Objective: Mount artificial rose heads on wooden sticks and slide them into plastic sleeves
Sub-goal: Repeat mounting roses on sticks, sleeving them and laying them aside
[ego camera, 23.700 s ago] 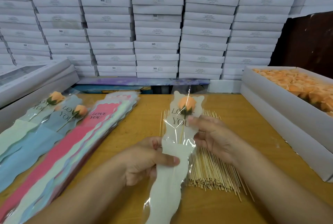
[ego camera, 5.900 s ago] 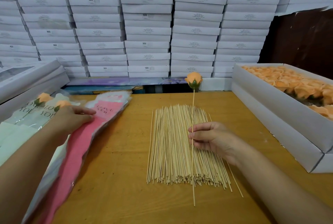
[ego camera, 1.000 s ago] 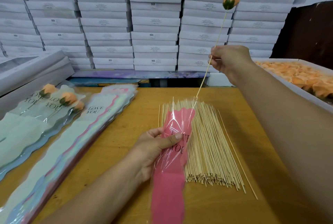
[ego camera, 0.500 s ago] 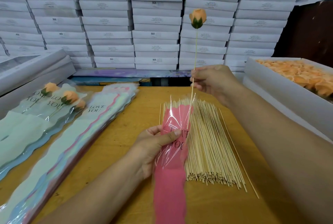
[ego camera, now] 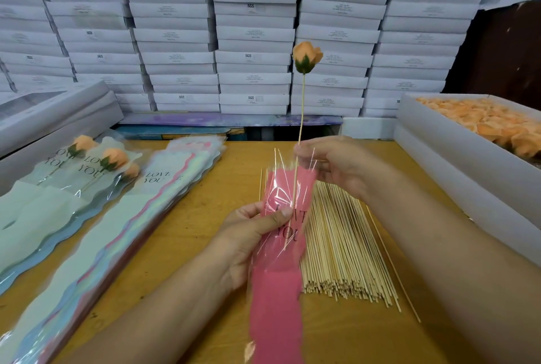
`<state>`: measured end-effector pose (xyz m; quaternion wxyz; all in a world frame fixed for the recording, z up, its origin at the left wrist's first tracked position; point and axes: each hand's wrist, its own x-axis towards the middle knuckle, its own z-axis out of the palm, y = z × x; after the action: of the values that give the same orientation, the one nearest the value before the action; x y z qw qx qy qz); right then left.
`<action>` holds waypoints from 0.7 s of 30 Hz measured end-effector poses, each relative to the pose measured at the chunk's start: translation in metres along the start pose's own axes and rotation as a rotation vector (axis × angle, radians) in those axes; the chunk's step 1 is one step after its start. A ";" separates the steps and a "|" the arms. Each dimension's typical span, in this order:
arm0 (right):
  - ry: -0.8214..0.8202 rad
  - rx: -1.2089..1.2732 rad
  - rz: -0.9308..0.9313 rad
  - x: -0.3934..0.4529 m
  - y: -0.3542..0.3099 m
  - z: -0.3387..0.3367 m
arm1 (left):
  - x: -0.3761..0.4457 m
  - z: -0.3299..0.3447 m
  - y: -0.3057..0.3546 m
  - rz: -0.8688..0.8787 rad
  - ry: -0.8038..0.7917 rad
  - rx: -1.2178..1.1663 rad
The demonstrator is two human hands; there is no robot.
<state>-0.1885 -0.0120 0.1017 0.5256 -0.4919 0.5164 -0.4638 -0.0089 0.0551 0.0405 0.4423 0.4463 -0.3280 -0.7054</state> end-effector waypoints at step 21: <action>0.085 0.163 0.040 0.012 -0.018 0.000 | -0.002 0.002 -0.002 0.011 -0.058 0.019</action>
<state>-0.1876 -0.0259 0.1186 0.5506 -0.4171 0.5086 -0.5140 -0.0109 0.0581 0.0403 0.4322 0.4282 -0.3496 -0.7125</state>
